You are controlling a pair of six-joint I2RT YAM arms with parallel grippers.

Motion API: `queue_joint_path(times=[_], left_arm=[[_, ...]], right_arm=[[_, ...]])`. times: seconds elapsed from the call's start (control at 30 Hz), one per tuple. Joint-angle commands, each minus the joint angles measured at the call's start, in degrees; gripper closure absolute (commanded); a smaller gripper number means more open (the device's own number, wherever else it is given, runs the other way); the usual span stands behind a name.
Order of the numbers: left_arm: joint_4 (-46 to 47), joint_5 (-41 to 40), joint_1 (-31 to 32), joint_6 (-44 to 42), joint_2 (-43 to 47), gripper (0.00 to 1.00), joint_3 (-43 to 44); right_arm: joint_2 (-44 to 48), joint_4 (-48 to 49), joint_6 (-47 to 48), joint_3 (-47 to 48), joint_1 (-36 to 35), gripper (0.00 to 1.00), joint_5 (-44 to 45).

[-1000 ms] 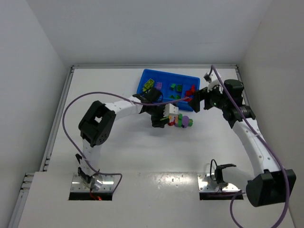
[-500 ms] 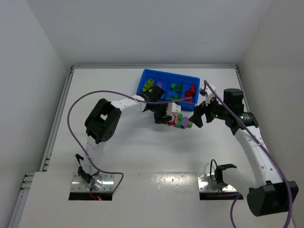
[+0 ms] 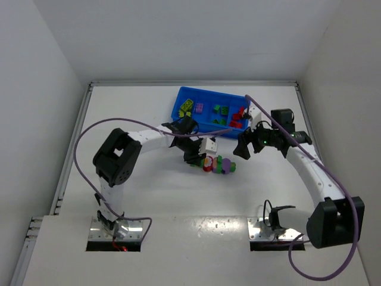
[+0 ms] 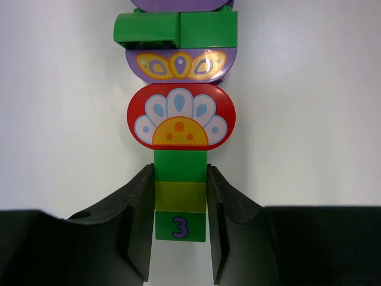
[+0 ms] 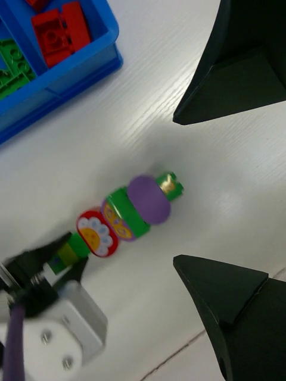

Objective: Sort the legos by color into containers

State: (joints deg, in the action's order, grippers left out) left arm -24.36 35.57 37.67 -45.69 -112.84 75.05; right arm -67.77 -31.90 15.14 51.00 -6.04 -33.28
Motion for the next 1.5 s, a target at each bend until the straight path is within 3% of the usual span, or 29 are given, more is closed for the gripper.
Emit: queue_joint_path(times=[0.0, 0.23, 0.4, 0.6, 0.87, 1.0, 1.07, 1.17, 1.27, 1.37, 1.47], left_arm=[[-1.6, 7.4, -1.0, 1.8, 8.2, 0.97, -4.2], [1.6, 6.9, -1.0, 7.2, 17.0, 1.00, -8.8], [1.6, 8.3, -1.0, 8.6, 18.9, 1.00, -6.8], [6.4, 6.0, -1.0, 11.6, 21.9, 1.00, -7.5], [8.8, 5.7, -1.0, 11.1, 25.1, 1.00, -8.7], [8.8, 4.2, -1.0, 10.0, 26.4, 1.00, -9.3], [12.2, 0.9, -1.0, 10.0, 27.8, 1.00, -10.4], [19.9, -4.4, -1.0, 13.4, 30.2, 1.00, -14.0], [26.3, -11.5, -0.5, 15.6, 31.4, 1.00, -16.8], [30.3, -17.1, 0.0, 17.1, 31.9, 1.00, -18.0], [32.4, -19.1, 0.0, 18.4, 32.6, 1.00, -19.4]], right_arm=[[-2.8, 6.0, -5.4, 0.5, 0.7, 0.09, -5.5], [-8.1, 11.3, -14.0, 0.5, -1.5, 0.08, -14.5], [-9.1, 4.5, -5.0, 2.4, -4.3, 0.05, -18.8], [-10.5, 3.3, -7.1, 3.0, -4.9, 0.05, -17.6], [-12.1, 7.7, -15.5, 1.4, -2.0, 0.05, -16.1], [-13.4, 12.6, -22.8, 1.4, -0.5, 0.05, -22.6], [-14.7, 17.0, -28.5, -0.1, 1.1, 0.13, -28.5], [-15.2, 26.8, -40.1, -2.8, 1.1, 0.37, -35.2], [-15.8, 34.1, -48.8, -4.9, 1.1, 0.46, -39.1], [-16.4, 35.6, -50.5, -6.4, 0.6, 0.58, -41.3], [-16.4, 35.1, -51.0, -6.9, 0.6, 0.86, -42.0]])
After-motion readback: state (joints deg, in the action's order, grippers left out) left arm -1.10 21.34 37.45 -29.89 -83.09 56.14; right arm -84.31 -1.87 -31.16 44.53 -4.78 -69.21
